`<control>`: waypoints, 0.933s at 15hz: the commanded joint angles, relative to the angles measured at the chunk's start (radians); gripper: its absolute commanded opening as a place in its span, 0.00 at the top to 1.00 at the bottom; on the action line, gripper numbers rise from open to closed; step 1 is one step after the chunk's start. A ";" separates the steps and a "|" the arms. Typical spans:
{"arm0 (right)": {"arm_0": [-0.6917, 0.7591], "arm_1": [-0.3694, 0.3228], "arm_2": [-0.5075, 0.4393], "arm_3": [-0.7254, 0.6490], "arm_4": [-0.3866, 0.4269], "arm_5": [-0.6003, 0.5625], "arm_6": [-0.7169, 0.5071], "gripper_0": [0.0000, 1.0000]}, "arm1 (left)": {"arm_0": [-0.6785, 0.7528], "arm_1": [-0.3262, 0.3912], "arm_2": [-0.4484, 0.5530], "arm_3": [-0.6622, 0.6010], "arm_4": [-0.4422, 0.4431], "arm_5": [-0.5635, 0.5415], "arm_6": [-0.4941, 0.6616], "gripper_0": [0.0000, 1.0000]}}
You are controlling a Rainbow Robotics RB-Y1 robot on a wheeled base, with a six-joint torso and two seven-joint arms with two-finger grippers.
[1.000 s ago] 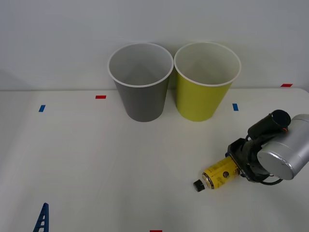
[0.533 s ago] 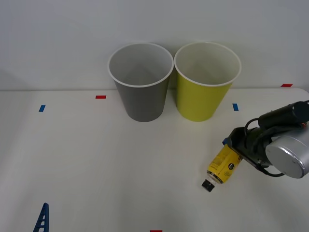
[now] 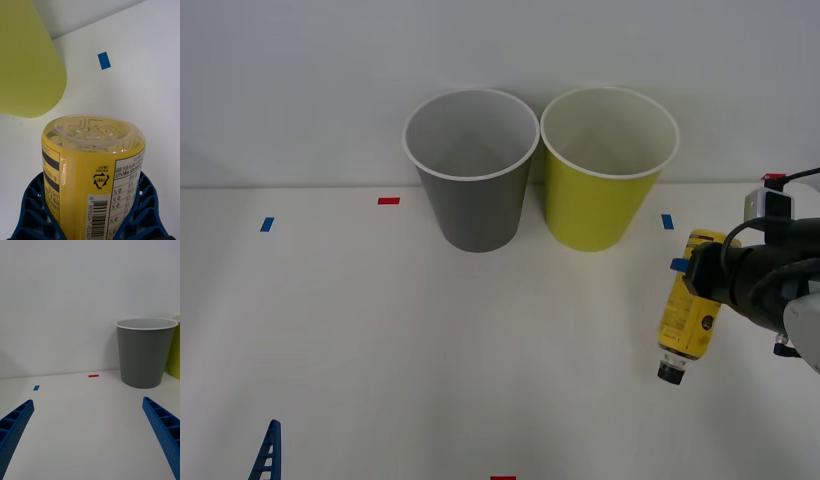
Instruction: Put cans in the gray bin and PET bottles in the light green bin.
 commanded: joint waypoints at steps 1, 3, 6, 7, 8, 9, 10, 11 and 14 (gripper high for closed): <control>0.037 0.018 -0.021 -0.068 0.088 0.000 0.171 1.00 | 0.000 0.000 0.000 0.000 0.000 0.000 0.000 0.00; 0.045 0.026 -0.027 -0.079 0.120 0.000 0.263 1.00 | 0.000 0.000 0.000 0.000 0.000 0.000 0.000 0.00; 0.036 0.093 -0.082 -0.126 0.134 -0.009 0.359 1.00 | 0.000 0.000 0.000 0.000 0.000 0.000 0.000 0.00; 0.027 0.119 -0.093 -0.148 0.157 -0.021 0.396 1.00 | 0.000 0.000 0.000 0.000 0.000 0.000 0.000 0.00; 0.020 0.146 -0.099 -0.171 0.180 -0.040 0.409 1.00 | 0.000 0.000 0.000 0.000 0.000 0.000 0.000 0.00; 0.011 0.169 -0.102 -0.185 0.198 -0.049 0.409 1.00 | 0.000 0.000 0.000 0.000 0.000 0.000 0.000 0.00; -0.009 0.195 -0.102 -0.198 0.220 -0.049 0.409 1.00 | 0.000 0.000 0.000 0.000 0.000 0.000 0.000 0.00; -0.030 0.216 -0.099 -0.208 0.240 -0.049 0.409 1.00 | 0.000 0.000 0.000 0.000 0.000 0.000 0.000 0.00; -0.084 0.264 -0.033 -0.221 0.361 -0.049 0.409 1.00 | 0.000 0.000 0.000 0.000 0.000 0.000 0.000 0.00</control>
